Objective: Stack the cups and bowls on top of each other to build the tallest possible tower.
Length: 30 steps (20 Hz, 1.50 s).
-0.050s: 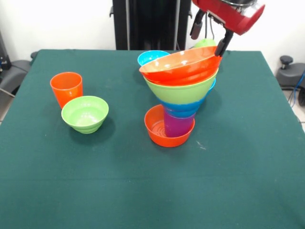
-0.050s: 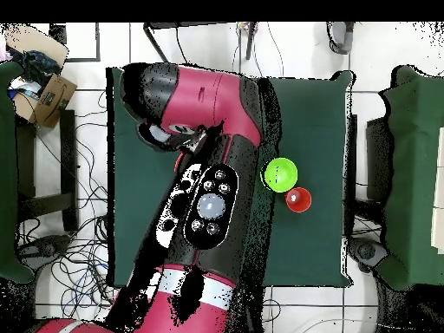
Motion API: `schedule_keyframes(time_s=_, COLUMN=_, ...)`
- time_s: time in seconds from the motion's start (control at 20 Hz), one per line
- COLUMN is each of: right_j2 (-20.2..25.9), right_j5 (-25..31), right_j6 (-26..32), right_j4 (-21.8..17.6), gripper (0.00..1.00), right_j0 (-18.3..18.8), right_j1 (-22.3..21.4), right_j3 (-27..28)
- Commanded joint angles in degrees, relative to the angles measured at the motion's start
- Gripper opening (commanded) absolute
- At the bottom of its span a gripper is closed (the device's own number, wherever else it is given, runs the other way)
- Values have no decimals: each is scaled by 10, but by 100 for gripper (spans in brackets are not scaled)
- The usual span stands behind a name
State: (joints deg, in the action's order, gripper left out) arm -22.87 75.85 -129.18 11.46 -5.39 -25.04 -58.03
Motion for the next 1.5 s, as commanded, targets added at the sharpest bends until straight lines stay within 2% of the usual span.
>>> schedule_keyframes(time_s=0.05, right_j2=54, right_j5=29, right_j6=-22, right_j4=-12, gripper=100, right_j0=13, right_j1=7, right_j3=-2)
schedule_keyframes(time_s=0.6, right_j2=54, right_j5=29, right_j6=-16, right_j4=-14, gripper=100, right_j0=12, right_j1=1, right_j3=-6)
schedule_keyframes(time_s=0.75, right_j2=55, right_j5=45, right_j6=9, right_j4=-17, gripper=100, right_j0=23, right_j1=-13, right_j3=6)
schedule_keyframes(time_s=0.95, right_j2=72, right_j5=23, right_j6=69, right_j4=-21, gripper=100, right_j0=56, right_j1=-20, right_j3=10)
schedule_keyframes(time_s=1.1, right_j2=86, right_j5=56, right_j6=130, right_j4=-34, gripper=100, right_j0=94, right_j1=-15, right_j3=66)
schedule_keyframes(time_s=1.2, right_j2=98, right_j5=100, right_j6=159, right_j4=-39, gripper=100, right_j0=116, right_j1=-3, right_j3=129)
schedule_keyframes(time_s=1.35, right_j2=107, right_j5=167, right_j6=177, right_j4=-49, gripper=100, right_j0=138, right_j1=26, right_j3=234)
schedule_keyframes(time_s=1.5, right_j2=118, right_j5=208, right_j6=193, right_j4=-54, gripper=100, right_j0=157, right_j1=69, right_j3=326)
